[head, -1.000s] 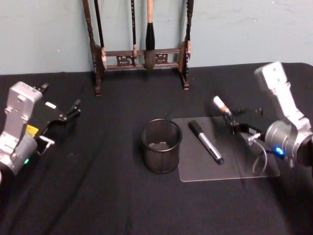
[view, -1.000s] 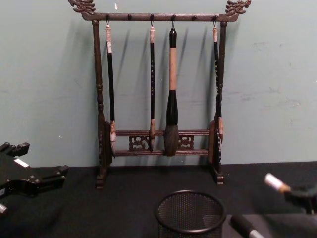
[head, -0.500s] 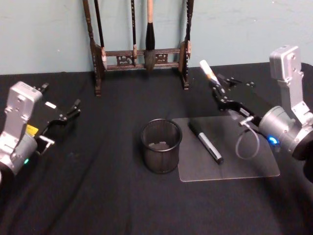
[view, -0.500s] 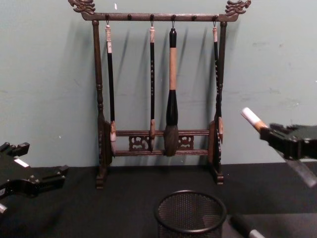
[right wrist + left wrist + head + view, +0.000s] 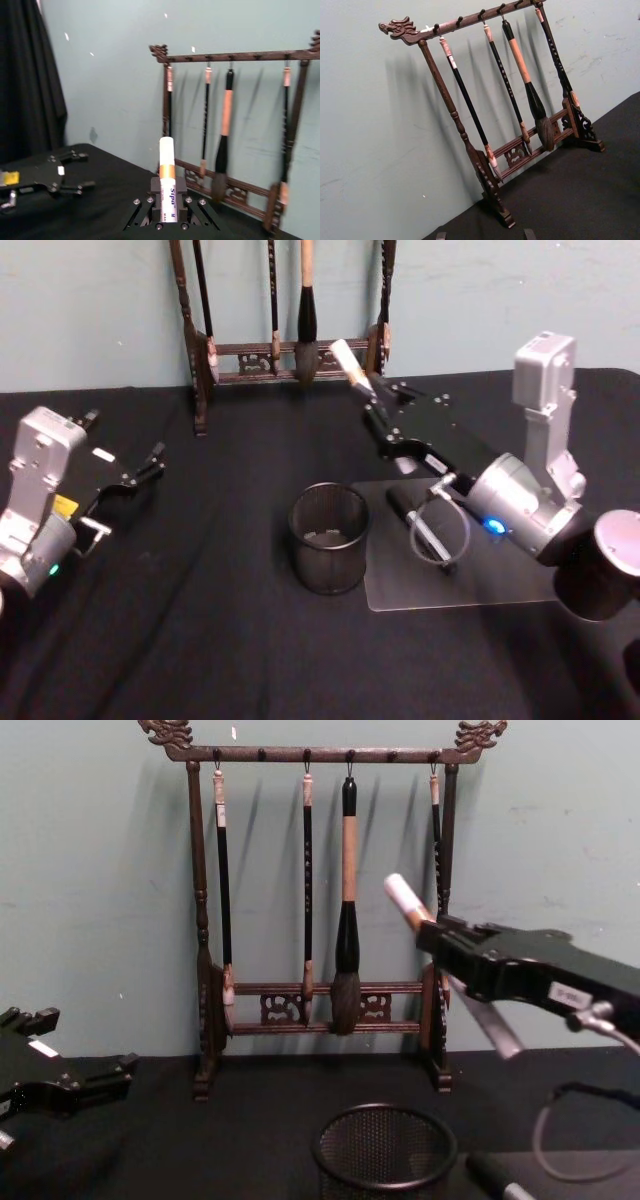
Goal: Pick up the water-based marker from the table and place it into the pen holder.
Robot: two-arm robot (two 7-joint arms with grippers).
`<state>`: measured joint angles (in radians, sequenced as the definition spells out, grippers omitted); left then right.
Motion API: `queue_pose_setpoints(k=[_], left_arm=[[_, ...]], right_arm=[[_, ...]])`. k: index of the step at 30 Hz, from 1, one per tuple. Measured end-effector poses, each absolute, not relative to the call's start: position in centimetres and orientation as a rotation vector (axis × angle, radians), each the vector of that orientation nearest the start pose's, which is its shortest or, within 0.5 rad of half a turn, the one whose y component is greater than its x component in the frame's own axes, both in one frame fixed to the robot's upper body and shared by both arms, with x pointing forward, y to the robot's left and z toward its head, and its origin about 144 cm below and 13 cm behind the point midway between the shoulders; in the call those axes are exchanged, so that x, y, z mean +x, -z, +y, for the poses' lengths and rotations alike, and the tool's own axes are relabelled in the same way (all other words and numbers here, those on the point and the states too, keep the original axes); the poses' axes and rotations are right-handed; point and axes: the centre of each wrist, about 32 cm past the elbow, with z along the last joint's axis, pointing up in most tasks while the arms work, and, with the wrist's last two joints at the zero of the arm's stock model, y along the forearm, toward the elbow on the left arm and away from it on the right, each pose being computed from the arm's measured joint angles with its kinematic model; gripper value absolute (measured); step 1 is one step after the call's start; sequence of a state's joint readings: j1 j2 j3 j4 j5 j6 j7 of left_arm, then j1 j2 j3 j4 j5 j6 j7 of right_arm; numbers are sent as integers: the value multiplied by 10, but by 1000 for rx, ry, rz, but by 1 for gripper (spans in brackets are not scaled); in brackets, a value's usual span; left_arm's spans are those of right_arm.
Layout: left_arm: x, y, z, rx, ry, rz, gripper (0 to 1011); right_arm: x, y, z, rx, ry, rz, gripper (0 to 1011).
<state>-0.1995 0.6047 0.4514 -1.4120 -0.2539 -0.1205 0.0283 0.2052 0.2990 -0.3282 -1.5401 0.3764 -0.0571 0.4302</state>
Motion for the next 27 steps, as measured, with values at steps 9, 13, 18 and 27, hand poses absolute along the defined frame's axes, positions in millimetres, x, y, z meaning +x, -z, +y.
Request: queue_pose_setpoints(k=[9, 13, 18, 27], left_arm=[[489, -1140, 310, 304, -1248, -285, 1001], [489, -1140, 310, 304, -1248, -285, 1001], [489, -1140, 310, 304, -1248, -285, 1001], [489, -1140, 310, 304, -1248, -285, 1001]], right_arm=[[506, -1176, -196, 141, 777, -30, 181], [505, -1172, -192, 138, 764, -13, 181], [504, -1165, -186, 127, 743, 17, 181], [502, -1157, -180, 111, 726, 44, 181]])
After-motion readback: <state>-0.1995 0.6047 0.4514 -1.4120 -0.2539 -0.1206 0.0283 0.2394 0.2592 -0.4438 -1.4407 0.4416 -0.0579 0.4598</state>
